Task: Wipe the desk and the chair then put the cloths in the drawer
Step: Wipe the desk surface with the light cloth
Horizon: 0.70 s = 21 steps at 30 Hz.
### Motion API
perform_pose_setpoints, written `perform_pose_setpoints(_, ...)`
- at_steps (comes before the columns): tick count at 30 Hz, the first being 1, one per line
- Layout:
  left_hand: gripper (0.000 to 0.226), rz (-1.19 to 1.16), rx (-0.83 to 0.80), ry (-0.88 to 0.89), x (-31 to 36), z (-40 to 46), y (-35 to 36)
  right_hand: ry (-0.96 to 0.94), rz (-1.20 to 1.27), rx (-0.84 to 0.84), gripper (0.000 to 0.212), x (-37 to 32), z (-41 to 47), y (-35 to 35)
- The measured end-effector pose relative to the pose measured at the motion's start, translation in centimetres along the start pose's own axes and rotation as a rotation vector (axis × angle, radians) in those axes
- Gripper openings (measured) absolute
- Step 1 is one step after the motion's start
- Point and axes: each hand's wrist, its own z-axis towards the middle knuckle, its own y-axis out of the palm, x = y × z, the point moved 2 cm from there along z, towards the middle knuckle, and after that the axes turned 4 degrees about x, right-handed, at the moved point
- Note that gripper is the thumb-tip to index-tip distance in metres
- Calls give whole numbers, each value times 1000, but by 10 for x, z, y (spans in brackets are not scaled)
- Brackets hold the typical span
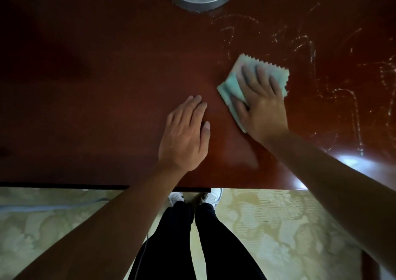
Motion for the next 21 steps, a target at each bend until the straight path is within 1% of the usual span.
perform_pose_setpoints(3, 45, 3, 10, 8, -1, 0, 0, -9, -29, 26, 55, -18, 3, 8)
perform_pose_setpoints(6, 47, -1, 9, 19, 1, 0, -1, -85, 3, 3, 54, -40, -49, 15)
perform_pose_setpoints(9, 46, -10, 10, 28, -1, -1, -2, -105, 12, -39, 55, -53, -103, 17)
perform_pose_setpoints(13, 46, 19, -25, 26, -1, 0, -1, -196, 24, -127, 56, -43, -115, 13)
perform_pose_setpoints(14, 46, 22, -36, 19, -1, 2, -2, -184, 40, -140, 55, -37, -109, 9)
perform_pose_setpoints(16, 48, 48, -60, 2, 1, 3, -2, -57, 63, -102, 55, -19, -88, 2)
perform_pose_setpoints(18, 49, 62, -96, 0, 2, 3, -3, 171, 68, -30, 57, 5, -58, -9)
perform_pose_setpoints(21, 47, 60, -101, 52, 10, 17, -2, 496, 48, 79, 59, 53, -2, -24)
